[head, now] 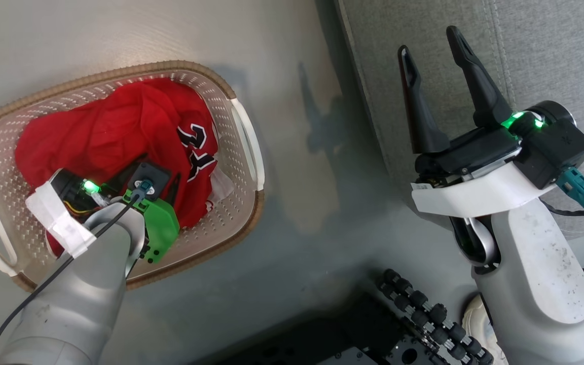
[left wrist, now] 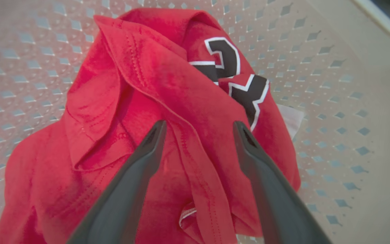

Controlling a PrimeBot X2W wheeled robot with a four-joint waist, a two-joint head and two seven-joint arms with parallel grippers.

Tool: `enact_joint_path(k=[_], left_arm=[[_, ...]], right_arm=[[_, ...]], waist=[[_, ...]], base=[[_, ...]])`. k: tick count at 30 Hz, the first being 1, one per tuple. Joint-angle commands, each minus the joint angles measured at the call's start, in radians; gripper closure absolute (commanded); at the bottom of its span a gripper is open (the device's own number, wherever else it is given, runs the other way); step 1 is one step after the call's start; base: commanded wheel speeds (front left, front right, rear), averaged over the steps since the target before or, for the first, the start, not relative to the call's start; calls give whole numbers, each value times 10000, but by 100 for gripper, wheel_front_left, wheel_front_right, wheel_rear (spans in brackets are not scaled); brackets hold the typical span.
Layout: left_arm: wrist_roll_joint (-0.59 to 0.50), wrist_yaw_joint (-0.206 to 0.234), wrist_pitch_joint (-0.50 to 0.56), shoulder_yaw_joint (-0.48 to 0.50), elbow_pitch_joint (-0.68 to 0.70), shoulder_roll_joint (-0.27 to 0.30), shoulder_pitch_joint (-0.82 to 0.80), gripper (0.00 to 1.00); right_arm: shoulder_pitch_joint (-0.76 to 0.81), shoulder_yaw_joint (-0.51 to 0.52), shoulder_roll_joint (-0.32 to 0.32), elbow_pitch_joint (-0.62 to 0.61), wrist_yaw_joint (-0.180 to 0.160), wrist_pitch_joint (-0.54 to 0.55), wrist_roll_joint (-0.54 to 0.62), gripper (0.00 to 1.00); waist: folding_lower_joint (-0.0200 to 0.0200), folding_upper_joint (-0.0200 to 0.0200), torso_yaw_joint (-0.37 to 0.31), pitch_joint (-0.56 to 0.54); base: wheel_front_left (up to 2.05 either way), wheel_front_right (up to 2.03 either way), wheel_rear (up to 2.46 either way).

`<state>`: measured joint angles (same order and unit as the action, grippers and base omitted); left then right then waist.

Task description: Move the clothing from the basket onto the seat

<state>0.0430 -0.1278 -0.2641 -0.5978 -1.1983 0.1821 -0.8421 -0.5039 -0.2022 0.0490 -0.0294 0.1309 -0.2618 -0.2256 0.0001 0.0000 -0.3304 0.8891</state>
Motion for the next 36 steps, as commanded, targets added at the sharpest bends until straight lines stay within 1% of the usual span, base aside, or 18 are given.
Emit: enact_joint_path(k=[1, 6, 11, 16, 18, 24, 28, 30, 32, 34, 36], left_arm=[[79, -40, 29, -85, -194, -28, -248, 0], [326, -40, 221, -417, -542, -147, -560, 0], [529, -41, 515, -773, -725, -116, -861, 0], [509, -39, 856, -995, -820, -90, -1160, 0], [358, 193, 845, -1124, -836, -92, -1303, 0], [340, 436, 1188, -1306, -882, -203, -1470, 0], [432, 346, 1539, -1361, -903, -201, -1504, 0], [676, 173, 1730, -1279, -900, -345, -1382, 0], [647, 53, 1789, -1448, -906, -375, -1385, 0], [886, -3, 1791, -1450, -904, -502, -1349, 0], [888, -25, 1831, -1674, -908, -556, -1379, 0]], right_arm=[[-100, 31, 24, -74, -3, -49, 85, 0], [-150, 18, 26, -159, -3, -49, 143, 0], [-170, 37, 26, -275, -3, -49, 227, 0], [-173, 91, 26, -395, -3, -48, 330, 0], [-170, 124, 26, -456, -3, -49, 364, 0], [-149, 90, 26, -469, -3, -49, 423, 0], [-213, 60, 26, -487, -3, -49, 404, 0], [-175, 88, 24, -506, -3, -49, 420, 0], [-100, 114, 26, -506, -3, -49, 434, 0], [-45, 136, 24, -504, -3, -49, 455, 0], [-6, 142, 26, -514, -3, -49, 474, 0]], waist=[[-1, 0, -7, 222], [-1, 0, 11, 501], [-1, 0, 88, 811], [-1, 0, 240, 1061], [-1, 0, 316, 1136], [-1, 0, 435, 1212], [-1, 0, 408, 1243], [-1, 0, 411, 1254], [-1, 0, 418, 1269], [-1, 0, 451, 1288], [-1, 0, 476, 1303]], base=[[0, 0, 0], [0, 0, 0], [0, 0, 0], [0, 0, 0], [0, 0, 0], [0, 0, 0], [0, 0, 0], [0, 0, 0], [0, 0, 0], [0, 0, 0], [0, 0, 0]])
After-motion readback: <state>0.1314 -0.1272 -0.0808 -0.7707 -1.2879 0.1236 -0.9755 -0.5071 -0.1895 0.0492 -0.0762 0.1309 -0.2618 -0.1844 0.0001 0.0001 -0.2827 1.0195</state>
